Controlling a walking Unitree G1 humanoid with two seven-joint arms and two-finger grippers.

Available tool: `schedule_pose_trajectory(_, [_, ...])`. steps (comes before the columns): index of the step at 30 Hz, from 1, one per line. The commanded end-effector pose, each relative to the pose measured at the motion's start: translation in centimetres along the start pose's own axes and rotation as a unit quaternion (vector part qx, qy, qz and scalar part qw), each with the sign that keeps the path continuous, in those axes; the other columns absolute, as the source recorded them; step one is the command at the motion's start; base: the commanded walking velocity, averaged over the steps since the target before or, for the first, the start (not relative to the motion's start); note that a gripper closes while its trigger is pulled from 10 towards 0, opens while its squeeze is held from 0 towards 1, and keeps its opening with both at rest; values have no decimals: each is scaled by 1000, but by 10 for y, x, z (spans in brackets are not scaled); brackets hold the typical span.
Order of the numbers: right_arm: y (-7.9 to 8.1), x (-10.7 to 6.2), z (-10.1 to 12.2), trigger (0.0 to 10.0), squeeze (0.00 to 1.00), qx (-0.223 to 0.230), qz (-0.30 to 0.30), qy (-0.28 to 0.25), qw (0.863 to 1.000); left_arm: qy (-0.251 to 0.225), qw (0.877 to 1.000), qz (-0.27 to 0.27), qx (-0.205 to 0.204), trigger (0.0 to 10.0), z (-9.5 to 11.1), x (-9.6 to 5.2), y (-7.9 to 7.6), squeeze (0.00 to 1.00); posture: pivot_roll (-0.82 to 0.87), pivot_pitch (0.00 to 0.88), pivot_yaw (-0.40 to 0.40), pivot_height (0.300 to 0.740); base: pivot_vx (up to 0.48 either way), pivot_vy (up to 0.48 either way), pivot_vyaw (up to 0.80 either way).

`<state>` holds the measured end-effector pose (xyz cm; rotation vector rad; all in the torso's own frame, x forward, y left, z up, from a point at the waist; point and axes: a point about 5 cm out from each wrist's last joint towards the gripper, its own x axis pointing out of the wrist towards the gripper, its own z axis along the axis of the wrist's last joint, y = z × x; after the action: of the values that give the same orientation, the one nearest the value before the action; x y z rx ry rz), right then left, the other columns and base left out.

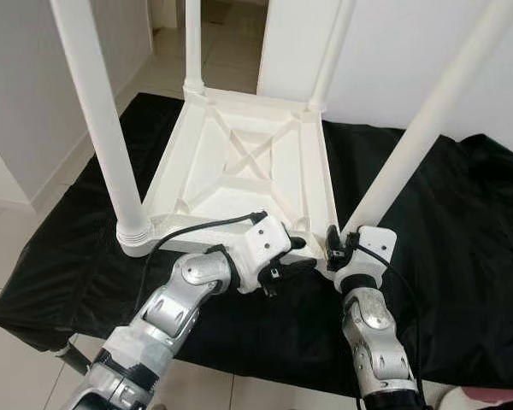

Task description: Building children table

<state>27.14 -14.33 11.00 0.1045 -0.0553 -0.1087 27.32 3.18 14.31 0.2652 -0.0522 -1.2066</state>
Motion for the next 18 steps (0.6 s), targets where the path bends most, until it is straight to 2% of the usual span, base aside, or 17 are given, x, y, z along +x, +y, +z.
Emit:
schedule_pose_trajectory(1, [2,-3,4,10000,0,12,9,-11,1000,2,1000,-18,1,10000,0,0,-4,0,-120,0,-65,740,0,0,0])
schedule_pose_trajectory(2, [2,-3,5,10000,0,12,10,-14,1000,3,1000,-19,2,10000,0,0,-4,0,-120,0,-65,740,0,0,0])
schedule_pose_trajectory(3, [1,-5,7,10000,1000,11,16,-20,1000,4,1000,-19,2,10000,0,-1,-4,0,-120,0,-64,740,0,0,0])
schedule_pose_trajectory(9, [-12,-9,19,10000,1000,3,64,-55,996,3,1000,-14,9,10000,2,-3,0,0,-116,0,-78,740,0,0,0])
schedule_pose_trajectory(10, [-12,-9,19,10000,1000,3,64,-55,996,3,1000,-14,9,10000,2,-3,0,0,-116,0,-78,740,0,0,0])
schedule_pose_trajectory(11, [-19,-8,20,10000,1000,-1,76,-55,996,1,1000,2,28,10000,4,-3,4,0,-108,0,-83,740,0,0,0])
schedule_pose_trajectory(14, [-25,-6,20,10000,1000,-11,84,-52,995,-9,999,20,31,10000,7,-2,7,0,-103,0,-89,740,0,0,0])
schedule_pose_trajectory(17, [-34,-4,17,10000,1000,-17,117,-48,992,-11,999,36,23,10000,8,-3,9,0,-94,0,-95,740,0,0,0])
schedule_pose_trajectory(18, [-39,-2,15,10000,808,-23,128,-46,990,-8,999,41,24,10000,8,-3,9,0,-90,0,-96,740,0,0,0])
